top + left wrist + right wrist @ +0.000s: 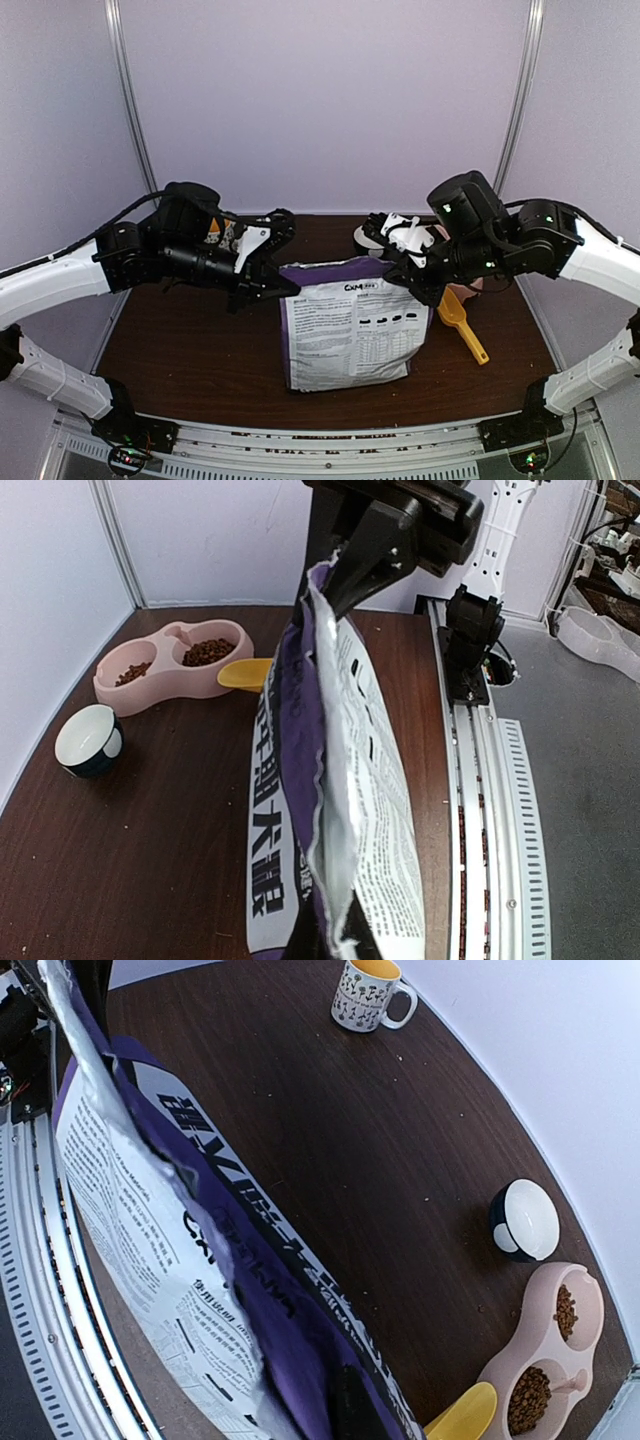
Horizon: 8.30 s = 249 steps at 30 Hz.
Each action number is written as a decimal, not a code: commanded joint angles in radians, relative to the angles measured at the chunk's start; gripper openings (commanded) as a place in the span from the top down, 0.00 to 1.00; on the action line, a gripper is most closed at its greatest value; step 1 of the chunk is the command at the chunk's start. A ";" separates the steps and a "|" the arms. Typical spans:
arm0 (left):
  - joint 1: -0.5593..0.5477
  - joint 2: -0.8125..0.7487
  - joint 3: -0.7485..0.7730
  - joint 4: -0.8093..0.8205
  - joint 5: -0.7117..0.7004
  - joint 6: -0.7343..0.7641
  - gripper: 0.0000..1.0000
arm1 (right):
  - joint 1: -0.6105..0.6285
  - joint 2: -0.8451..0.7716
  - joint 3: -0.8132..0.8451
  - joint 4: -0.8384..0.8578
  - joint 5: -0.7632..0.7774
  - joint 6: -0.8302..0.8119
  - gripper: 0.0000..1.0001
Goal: Serve the pet food
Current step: Press the seal on the pet food bag, then adjust the pet food bag at the center of the board, then pass from the left arm to the right, then adjust the pet food bag at the center of the board, then pass from the right arm to the left, then pass from the left arm to the right, then adjust the pet food bag at the center of the board.
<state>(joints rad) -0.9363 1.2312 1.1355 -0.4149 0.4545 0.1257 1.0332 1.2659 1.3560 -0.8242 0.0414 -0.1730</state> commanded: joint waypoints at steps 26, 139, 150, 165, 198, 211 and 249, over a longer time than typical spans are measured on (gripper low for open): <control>0.008 -0.090 0.015 0.006 0.030 0.019 1.00 | -0.091 -0.126 -0.065 -0.135 0.256 0.034 1.00; -0.519 0.132 -0.053 0.440 -0.789 -0.399 0.80 | 0.150 0.168 0.166 0.055 0.337 0.822 1.00; -0.391 -0.147 -0.047 0.165 -0.872 -0.347 0.17 | -0.016 0.007 0.190 0.258 -0.076 0.494 1.00; -0.043 -0.207 -0.114 0.178 -0.211 -0.269 0.02 | -0.117 0.059 0.177 0.136 -0.729 0.274 1.00; -0.016 -0.053 -0.091 0.336 0.155 -0.278 1.00 | 0.001 0.043 0.194 -0.040 -0.453 0.095 0.36; -0.016 -0.094 -0.080 0.248 0.117 -0.233 1.00 | 0.108 0.254 0.340 -0.112 -0.124 0.006 0.32; -0.094 -0.065 -0.410 0.506 -0.355 -0.329 0.27 | 0.104 0.103 0.134 0.057 -0.115 0.096 1.00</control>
<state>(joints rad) -1.0054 1.1790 0.7509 0.0463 0.3492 -0.1719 1.1431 1.4189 1.4956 -0.8211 -0.0563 -0.1009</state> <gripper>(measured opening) 0.868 0.002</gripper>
